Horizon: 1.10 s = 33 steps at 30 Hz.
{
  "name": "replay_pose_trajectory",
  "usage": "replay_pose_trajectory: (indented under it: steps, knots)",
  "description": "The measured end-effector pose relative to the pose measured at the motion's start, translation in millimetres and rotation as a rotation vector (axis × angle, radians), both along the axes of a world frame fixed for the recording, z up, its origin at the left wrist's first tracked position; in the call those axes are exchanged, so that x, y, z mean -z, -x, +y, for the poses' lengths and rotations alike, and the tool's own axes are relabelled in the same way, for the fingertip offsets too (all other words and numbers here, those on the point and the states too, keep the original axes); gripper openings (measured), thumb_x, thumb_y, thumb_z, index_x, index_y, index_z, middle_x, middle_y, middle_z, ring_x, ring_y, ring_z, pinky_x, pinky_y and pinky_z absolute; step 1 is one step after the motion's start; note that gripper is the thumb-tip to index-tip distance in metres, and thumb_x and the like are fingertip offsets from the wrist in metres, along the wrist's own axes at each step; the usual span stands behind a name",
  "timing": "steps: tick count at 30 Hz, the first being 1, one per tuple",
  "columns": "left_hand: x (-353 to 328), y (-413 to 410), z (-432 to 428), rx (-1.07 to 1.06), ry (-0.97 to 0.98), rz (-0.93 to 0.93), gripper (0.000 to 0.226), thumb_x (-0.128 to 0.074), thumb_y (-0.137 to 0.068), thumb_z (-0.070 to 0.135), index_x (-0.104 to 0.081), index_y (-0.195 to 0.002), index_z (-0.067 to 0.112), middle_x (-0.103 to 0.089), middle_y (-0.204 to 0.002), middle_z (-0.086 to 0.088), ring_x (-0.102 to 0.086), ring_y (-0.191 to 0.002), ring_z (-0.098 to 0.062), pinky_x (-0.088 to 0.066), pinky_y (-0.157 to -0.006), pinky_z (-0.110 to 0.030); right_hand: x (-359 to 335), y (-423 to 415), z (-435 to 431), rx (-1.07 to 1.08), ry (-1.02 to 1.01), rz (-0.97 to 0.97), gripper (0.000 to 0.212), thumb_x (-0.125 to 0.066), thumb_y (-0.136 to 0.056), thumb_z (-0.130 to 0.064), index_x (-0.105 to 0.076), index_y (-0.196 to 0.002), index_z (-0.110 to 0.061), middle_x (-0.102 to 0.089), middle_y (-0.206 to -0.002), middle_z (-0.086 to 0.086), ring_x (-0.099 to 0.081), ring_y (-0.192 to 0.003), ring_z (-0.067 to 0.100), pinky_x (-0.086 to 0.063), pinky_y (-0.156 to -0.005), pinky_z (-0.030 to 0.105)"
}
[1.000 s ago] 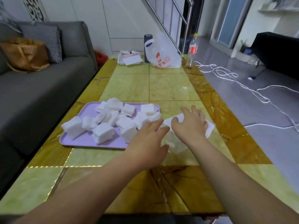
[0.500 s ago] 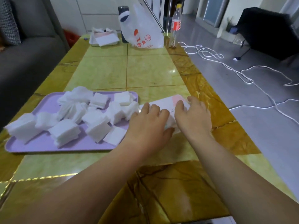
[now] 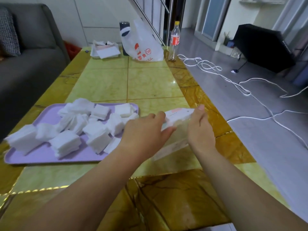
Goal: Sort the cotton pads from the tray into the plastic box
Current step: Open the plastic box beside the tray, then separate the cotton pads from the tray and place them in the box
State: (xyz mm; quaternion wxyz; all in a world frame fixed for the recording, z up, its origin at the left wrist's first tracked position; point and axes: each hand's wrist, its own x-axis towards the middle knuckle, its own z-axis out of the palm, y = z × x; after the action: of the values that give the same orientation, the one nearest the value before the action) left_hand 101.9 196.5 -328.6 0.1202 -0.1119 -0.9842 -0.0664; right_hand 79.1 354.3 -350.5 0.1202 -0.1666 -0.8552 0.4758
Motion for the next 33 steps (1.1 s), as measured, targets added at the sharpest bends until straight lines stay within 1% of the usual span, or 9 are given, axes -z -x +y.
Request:
replay_pose_trajectory:
  steps: [4, 8, 10, 14, 17, 23, 27, 30, 33]
  knots:
    - [-12, 7, -20, -0.147, -0.591, 0.037, 0.037, -0.061, -0.093, 0.057, -0.056, -0.118, 0.031, -0.07, -0.107, 0.007, -0.069, -0.094, -0.022, -0.056, -0.08, -0.041, 9, -5, -10, -0.037, -0.293, 0.221, 0.068, -0.013, -0.105, -0.053, -0.059, -0.136, -0.014, -0.05, -0.141, 0.008, -0.043, -0.131, 0.032, -0.031, -0.115, 0.046]
    - [0, 23, -42, -0.284, -1.028, 0.012, 0.036, -0.072, -0.09, 0.036, -0.054, -0.12, 0.028, -0.065, -0.107, 0.009, -0.072, -0.086, -0.012, -0.06, -0.08, -0.044, 19, -8, -33, -0.427, -0.391, 0.303, 0.051, -0.049, -0.095, -0.045, -0.064, -0.133, -0.014, -0.046, -0.152, 0.009, -0.037, -0.144, 0.027, -0.032, -0.119, 0.04]
    - [9, 25, -49, -0.315, -1.109, -0.05, 0.041, -0.074, -0.09, 0.028, -0.054, -0.126, 0.025, -0.064, -0.115, 0.005, -0.069, -0.085, -0.004, -0.059, -0.077, -0.031, 25, -12, -43, -0.664, -0.554, 0.244, 0.059, -0.056, -0.088, -0.043, -0.057, -0.142, -0.02, -0.04, -0.161, 0.004, -0.027, -0.154, 0.023, -0.027, -0.124, 0.043]
    - [19, 24, -60, -0.281, -1.029, -0.134, 0.041, -0.066, -0.094, 0.016, -0.057, -0.134, 0.021, -0.062, -0.125, 0.005, -0.067, -0.098, -0.01, -0.054, -0.094, -0.032, 17, -11, -49, -0.774, -0.631, 0.064, 0.068, -0.053, -0.089, -0.037, -0.041, -0.155, -0.027, -0.03, -0.167, -0.006, -0.016, -0.157, 0.014, -0.023, -0.125, 0.041]
    - [12, 21, -75, -0.252, -0.959, -0.104, 0.038, -0.06, -0.096, 0.012, -0.058, -0.132, 0.021, -0.063, -0.123, 0.009, -0.067, -0.097, -0.009, -0.054, -0.087, -0.03, 17, -7, -59, -0.682, -0.637, 0.01, 0.064, -0.047, -0.094, -0.04, -0.038, -0.156, -0.027, -0.025, -0.168, -0.007, -0.012, -0.158, 0.012, -0.021, -0.126, 0.042]
    - [4, -4, -123, -0.265, -0.843, -0.098, 0.018, -0.062, -0.093, 0.012, -0.071, -0.104, 0.023, -0.074, -0.094, 0.005, -0.074, -0.085, -0.018, -0.061, -0.084, -0.043, 22, 5, -82, -0.504, -0.533, 0.068, 0.053, -0.051, -0.094, -0.038, -0.058, -0.141, -0.017, -0.04, -0.161, 0.005, -0.027, -0.154, 0.023, -0.025, -0.124, 0.047]
    - [-2, -37, -151, -0.207, -0.557, -0.179, 0.016, -0.063, -0.089, 0.011, -0.071, -0.083, 0.023, -0.071, -0.077, 0.008, -0.067, -0.074, -0.01, -0.054, -0.069, -0.027, 9, -8, -112, -0.527, -0.489, 0.469, 0.028, -0.058, -0.086, -0.021, -0.075, -0.107, -0.013, -0.068, -0.115, 0.007, -0.061, -0.115, 0.032, -0.052, -0.095, 0.045]
    - [10, -58, -154, -0.215, -0.431, -0.256, 0.01, -0.064, -0.088, 0.018, -0.073, -0.085, 0.021, -0.071, -0.081, 0.008, -0.065, -0.08, -0.011, -0.052, -0.073, -0.029, -6, -31, -140, -0.728, -0.391, 0.229, 0.017, -0.057, -0.09, -0.03, -0.073, -0.094, -0.026, -0.07, -0.09, -0.008, -0.064, -0.09, 0.019, -0.054, -0.075, 0.035]
    - [33, -75, -149, -0.255, -0.359, -0.301, 0.019, -0.064, -0.086, 0.021, -0.073, -0.103, 0.022, -0.07, -0.102, 0.002, -0.064, -0.099, -0.02, -0.051, -0.087, -0.034, 2, -40, -151, -0.797, -0.452, -0.017, 0.033, -0.058, -0.09, -0.037, -0.062, -0.067, -0.015, -0.067, -0.072, 0.002, -0.065, -0.077, 0.024, -0.054, -0.068, 0.037]
